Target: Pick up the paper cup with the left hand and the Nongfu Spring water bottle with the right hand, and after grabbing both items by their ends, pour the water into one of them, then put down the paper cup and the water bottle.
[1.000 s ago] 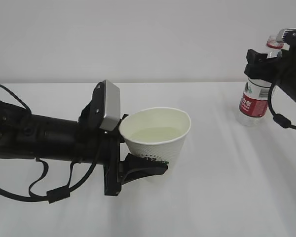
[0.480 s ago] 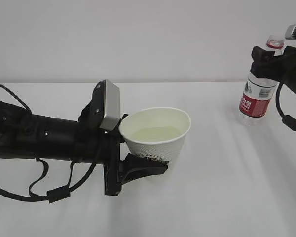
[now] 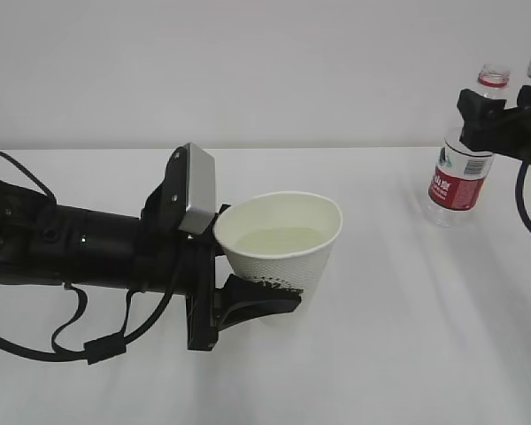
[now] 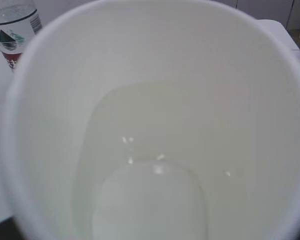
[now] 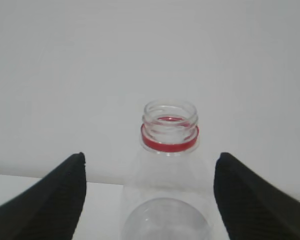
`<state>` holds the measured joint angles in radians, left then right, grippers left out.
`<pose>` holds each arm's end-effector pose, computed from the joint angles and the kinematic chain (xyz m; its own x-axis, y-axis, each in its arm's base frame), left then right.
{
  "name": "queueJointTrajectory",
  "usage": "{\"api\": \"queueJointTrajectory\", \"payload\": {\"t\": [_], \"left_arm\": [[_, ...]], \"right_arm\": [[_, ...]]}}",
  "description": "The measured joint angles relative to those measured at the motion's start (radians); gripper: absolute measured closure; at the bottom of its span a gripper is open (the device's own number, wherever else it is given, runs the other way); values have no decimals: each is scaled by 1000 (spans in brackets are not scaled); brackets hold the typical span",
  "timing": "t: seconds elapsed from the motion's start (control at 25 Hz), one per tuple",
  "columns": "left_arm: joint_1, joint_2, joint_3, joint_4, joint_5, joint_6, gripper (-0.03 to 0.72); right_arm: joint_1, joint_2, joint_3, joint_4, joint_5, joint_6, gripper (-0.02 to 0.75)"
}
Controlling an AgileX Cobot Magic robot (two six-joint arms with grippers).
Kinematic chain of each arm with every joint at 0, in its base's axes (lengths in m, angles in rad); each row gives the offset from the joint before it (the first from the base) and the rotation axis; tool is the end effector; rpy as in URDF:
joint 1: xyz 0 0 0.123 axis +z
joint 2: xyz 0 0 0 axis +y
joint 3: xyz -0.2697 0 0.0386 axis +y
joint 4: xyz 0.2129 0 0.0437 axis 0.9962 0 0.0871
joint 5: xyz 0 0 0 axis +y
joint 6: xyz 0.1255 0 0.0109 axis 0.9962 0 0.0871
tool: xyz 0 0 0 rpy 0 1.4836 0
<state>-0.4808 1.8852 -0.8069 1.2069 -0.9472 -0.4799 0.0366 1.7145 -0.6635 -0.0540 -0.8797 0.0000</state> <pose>0.2485 -0.2373 0.1589 0.0408 0.3394 -0.9398 0.9883 0.1247 0.0880 0.3455 0.0179 0.2106 -0.0819 -0.0374 -0.9959 -0.0808 0.9963 -0.0308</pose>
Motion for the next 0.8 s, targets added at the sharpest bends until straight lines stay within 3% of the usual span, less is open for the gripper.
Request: {"api": "queueJointTrajectory", "payload": {"t": [0.48, 0.8], "left_arm": [[0, 0, 0, 0, 0, 0, 205], [0, 0, 0, 0, 0, 0, 205]], "right_arm": [[0, -172, 169, -5, -13, 0, 143], [0, -176, 214, -6, -103, 0, 143]]}}
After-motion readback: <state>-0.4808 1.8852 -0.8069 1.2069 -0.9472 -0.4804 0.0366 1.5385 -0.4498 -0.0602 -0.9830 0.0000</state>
